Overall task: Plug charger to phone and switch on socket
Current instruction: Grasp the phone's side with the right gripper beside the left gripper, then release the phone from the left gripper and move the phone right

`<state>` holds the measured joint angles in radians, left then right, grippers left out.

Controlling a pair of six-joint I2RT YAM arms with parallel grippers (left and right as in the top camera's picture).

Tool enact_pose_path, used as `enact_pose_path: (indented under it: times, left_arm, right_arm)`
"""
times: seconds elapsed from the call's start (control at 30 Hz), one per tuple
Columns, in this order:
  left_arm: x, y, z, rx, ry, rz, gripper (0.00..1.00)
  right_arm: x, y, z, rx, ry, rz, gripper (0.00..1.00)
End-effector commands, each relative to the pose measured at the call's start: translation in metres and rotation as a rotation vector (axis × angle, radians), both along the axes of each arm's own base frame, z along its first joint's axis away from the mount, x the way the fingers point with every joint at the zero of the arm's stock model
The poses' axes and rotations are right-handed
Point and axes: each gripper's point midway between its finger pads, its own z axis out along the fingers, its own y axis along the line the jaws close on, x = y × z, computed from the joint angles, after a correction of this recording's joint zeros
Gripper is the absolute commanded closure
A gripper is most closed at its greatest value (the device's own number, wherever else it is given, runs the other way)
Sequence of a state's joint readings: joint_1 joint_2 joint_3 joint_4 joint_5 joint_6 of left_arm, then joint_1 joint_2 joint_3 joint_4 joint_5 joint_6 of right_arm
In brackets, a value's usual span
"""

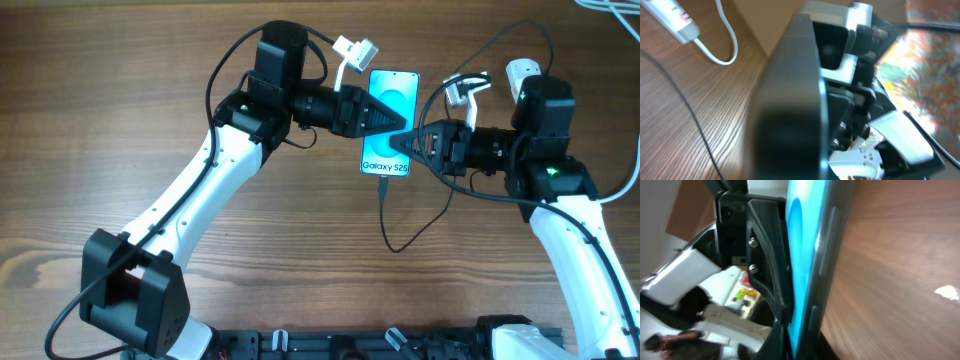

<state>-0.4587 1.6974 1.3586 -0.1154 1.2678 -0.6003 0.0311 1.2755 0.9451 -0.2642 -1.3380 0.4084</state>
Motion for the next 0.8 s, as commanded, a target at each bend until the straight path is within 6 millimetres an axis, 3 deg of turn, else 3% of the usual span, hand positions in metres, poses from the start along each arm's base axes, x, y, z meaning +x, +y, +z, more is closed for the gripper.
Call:
enact_pose_path:
  times: [0.0,0.07,0.13,0.2,0.3,0.33,0.37,0.57,0.77]
  left_arm:
    - [-0.001,-0.001,0.003,0.013,0.025,0.02,0.96]
    - [0.0,-0.001,0.003,0.016,0.024,0.027,0.87]
    - [0.004,-0.001,0.001,0.026,0.02,0.049,0.57]
    - [0.01,-0.001,-0.002,0.041,0.012,0.086,0.39]
    - [0.019,-0.001,-0.005,0.06,0.002,0.135,0.3]
    - [0.021,0.0,-0.006,0.065,0.001,0.147,0.11]
    - [0.025,0.002,-0.007,0.07,0.001,0.163,0.04]
    - [0.052,0.028,-0.017,0.115,0.032,0.28,0.0]
    - [0.089,0.077,-0.066,0.33,0.163,0.552,0.0]
  right_arm:
    - [0.007,0.001,0.004,-0.031,-0.075,-0.024,0.96]
    - [0.007,0.001,0.004,-0.031,-0.075,-0.024,0.96]
    - [0.009,0.0,0.002,-0.039,-0.074,-0.037,0.96]
    - [0.01,0.0,0.002,-0.043,-0.075,-0.043,0.96]
    - [0.01,0.0,0.002,-0.043,-0.073,-0.043,0.96]
    - [0.011,-0.001,0.001,-0.045,-0.073,-0.046,0.96]
    - [0.012,-0.001,0.0,-0.053,-0.069,-0.057,0.96]
    - [0.028,-0.016,-0.036,-0.204,0.023,-0.212,0.96]
    - [0.039,-0.055,-0.093,-0.512,0.107,-0.409,0.96]
